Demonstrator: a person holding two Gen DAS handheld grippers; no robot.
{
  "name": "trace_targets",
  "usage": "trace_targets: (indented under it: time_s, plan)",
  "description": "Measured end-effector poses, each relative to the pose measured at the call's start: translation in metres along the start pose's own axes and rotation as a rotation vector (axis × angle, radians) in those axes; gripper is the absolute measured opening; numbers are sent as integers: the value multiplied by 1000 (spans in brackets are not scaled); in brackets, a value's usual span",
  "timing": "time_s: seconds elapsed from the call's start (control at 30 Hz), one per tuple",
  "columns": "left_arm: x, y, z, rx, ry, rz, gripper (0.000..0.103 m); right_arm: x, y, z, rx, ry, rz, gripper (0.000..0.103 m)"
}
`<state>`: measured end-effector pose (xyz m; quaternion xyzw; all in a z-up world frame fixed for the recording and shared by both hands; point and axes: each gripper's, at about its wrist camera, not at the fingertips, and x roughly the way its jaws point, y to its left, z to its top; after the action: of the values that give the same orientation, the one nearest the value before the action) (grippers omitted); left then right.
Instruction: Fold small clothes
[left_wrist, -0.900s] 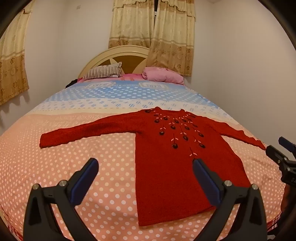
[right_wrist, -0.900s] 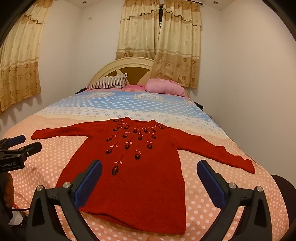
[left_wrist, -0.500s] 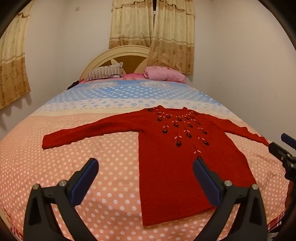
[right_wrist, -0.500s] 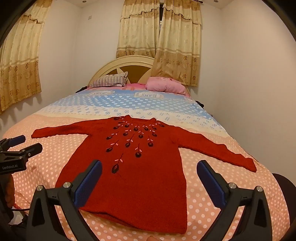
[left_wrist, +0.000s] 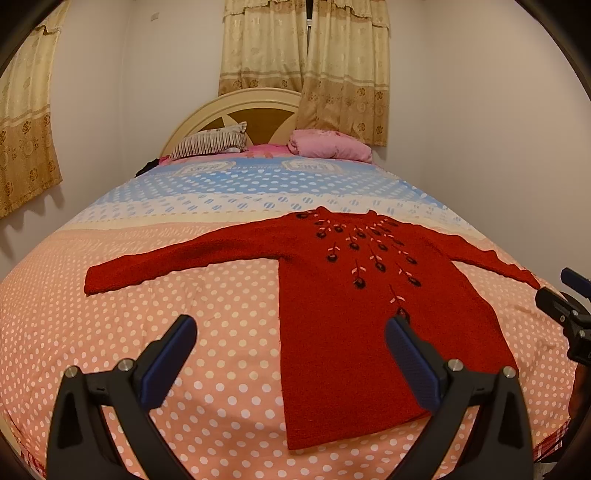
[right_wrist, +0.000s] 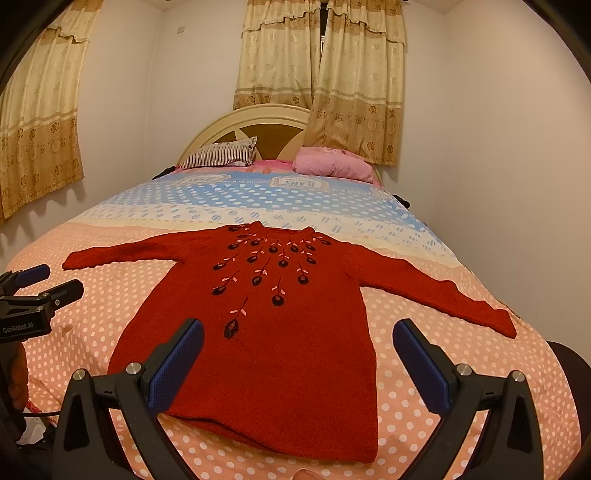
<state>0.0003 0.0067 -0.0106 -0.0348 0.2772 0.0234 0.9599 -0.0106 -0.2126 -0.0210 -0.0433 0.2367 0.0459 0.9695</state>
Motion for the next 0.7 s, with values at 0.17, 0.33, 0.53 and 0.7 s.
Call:
trace_targets:
  time_s: [0.17,0.33,0.53,0.7]
  plan:
    - [1,0,0,0,1,0,103,1,0,-1,0,2,1,102]
    - [1,0,0,1,3,-2,103,1,-1,-1,1,2,1,102]
    - [2,0,-1,2,3,1,103,2,0,-3,0,2,-1,102]
    - [2,0,-1,2,3,1,103,2,0,-3,0,5,1,102]
